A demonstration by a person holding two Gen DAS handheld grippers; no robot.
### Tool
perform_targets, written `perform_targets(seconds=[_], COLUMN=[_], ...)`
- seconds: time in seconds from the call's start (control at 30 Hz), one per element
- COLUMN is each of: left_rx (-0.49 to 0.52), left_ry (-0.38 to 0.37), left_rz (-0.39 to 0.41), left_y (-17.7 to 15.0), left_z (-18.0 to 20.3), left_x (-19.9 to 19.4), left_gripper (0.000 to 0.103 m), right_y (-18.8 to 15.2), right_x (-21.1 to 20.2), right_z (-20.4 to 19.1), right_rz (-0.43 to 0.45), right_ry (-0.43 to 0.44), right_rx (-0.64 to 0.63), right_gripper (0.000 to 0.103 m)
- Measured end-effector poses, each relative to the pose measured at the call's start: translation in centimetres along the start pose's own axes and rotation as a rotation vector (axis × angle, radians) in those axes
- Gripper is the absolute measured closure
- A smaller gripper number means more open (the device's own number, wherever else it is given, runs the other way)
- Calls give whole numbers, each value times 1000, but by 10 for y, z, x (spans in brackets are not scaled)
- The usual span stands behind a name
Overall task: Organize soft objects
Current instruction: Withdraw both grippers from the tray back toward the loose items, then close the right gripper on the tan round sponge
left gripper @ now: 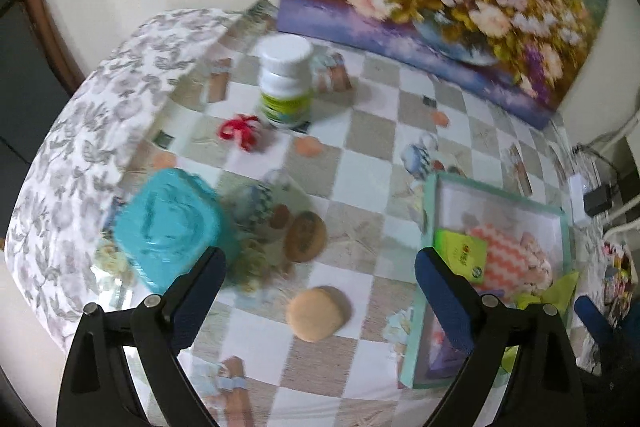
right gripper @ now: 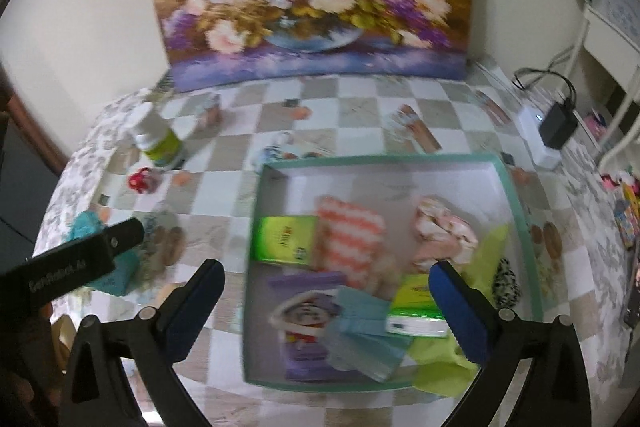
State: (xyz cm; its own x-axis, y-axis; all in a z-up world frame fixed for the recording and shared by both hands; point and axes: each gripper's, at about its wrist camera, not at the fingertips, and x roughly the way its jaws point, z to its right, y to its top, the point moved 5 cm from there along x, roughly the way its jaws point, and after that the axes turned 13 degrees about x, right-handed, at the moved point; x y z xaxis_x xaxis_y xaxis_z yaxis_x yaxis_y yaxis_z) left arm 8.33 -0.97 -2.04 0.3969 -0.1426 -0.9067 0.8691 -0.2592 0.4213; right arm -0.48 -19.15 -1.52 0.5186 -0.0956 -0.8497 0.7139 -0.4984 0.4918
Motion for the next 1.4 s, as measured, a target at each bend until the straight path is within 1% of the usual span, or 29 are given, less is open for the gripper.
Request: perform_targets(seconds=[0.1,0.23,0.33,0.43,0.57,0.63,0.9,1.07,1.23,1.4], left_rx=[-41,-105,-178,-266,-330,-355,-425,-480,-509,-517], left_ry=[21,77,108,131,150,147,144,157,144,138], left_rz=[18,58,68,56,26,6,-51,-72,-106,-121], left_y=[1,-1,-6,-17,-29,-36,-51,-61,-68,-71], left_z=[-24,-64,-99,-134,-162,-173,-196,-211,-219,-223], left_x=[-8,-24,-30,-28,-19,-12,10,16,29,35], left_gripper=[7,7,7,7,7,8,8,8,8,8], right_y=[-6,-17,-26,-35,-46,-52,-80,-93,-105,-116], right_x=[0,3,7,11,20,27,63,76,93,109], right_z=[-15,-39,-58,-75,-93,-100,-119,-130,-136,-138], right_rz=[-9,-27,-45,-62,-91,-113,-231,-256,-298,-332], right_ry=[31,47,63,75,84,92,103,101,76,44], right_rx=[-25,-91,-139,-192,-229,-239,-273,-313,-339,-359], right_gripper=[0,0,0,0,0,0,0,1,6,15])
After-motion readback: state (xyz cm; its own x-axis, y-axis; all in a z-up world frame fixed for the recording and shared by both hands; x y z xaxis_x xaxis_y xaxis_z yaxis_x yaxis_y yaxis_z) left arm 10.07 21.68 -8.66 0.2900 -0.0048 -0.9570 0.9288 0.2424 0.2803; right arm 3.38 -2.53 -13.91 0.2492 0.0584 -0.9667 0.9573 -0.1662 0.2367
